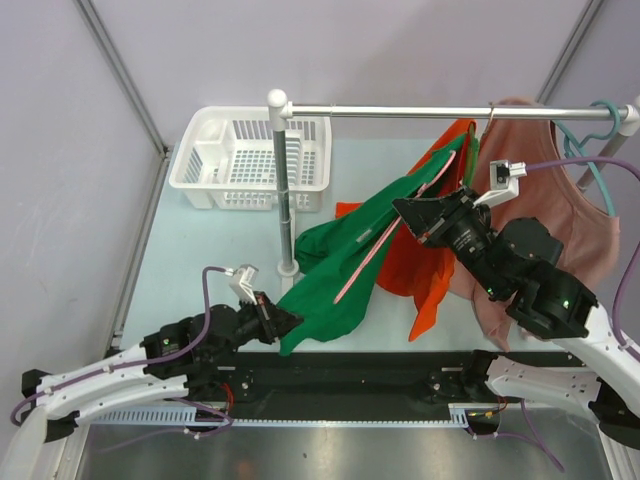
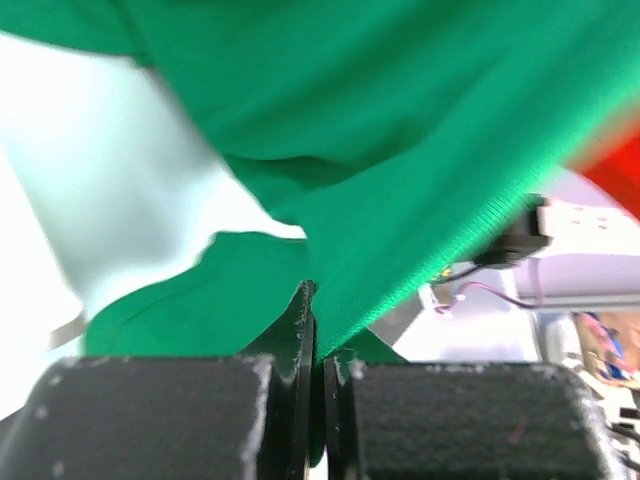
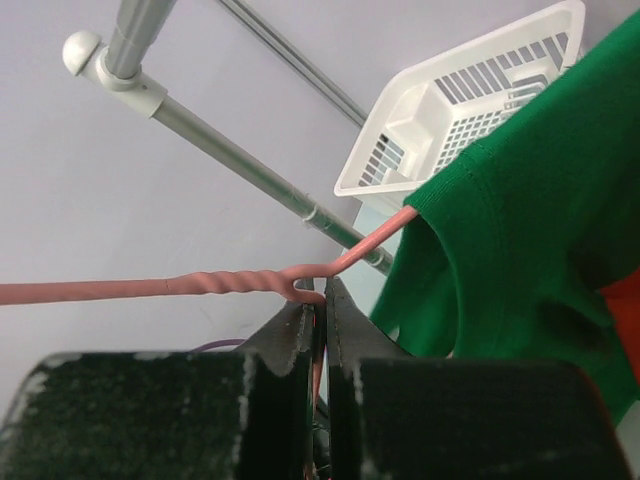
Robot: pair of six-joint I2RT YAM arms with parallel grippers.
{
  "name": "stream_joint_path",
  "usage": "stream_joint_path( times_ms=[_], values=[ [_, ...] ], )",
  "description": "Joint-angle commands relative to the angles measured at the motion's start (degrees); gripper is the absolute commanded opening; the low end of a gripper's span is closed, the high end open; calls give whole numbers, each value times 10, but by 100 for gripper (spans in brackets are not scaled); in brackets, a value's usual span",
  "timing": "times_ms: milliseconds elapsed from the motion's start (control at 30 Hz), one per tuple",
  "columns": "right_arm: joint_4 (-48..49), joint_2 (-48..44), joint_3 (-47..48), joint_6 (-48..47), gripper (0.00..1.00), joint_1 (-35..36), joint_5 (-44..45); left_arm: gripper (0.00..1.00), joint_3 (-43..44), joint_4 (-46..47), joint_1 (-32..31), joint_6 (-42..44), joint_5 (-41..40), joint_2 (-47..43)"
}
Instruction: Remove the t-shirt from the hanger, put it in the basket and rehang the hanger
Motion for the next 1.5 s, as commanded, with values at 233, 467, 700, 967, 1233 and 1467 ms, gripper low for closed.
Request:
stream_joint_path(
  times_ms=[233,467,700,967,1233,1467],
  values=[
    [14,-21,58,5,0,-7,-26,0,16,-24,0,1,-51,64],
    [-59,-24,41,164,0,-7,-277,0,168,46,9,94,-59,214],
    [-109,-118,-65,280,0,-3,-388,1,303,83,51,155,-52,364],
    [-171,-142,-76,247,0,-2,-450,0,340,141,120,158,14,450],
    [-174,-109,-22,158,0,-2,-444,27,377,90,127,208,34,479],
    [-213,-48,37,81,0,-3,-405,82,358,26,127,245,81,404]
  ],
)
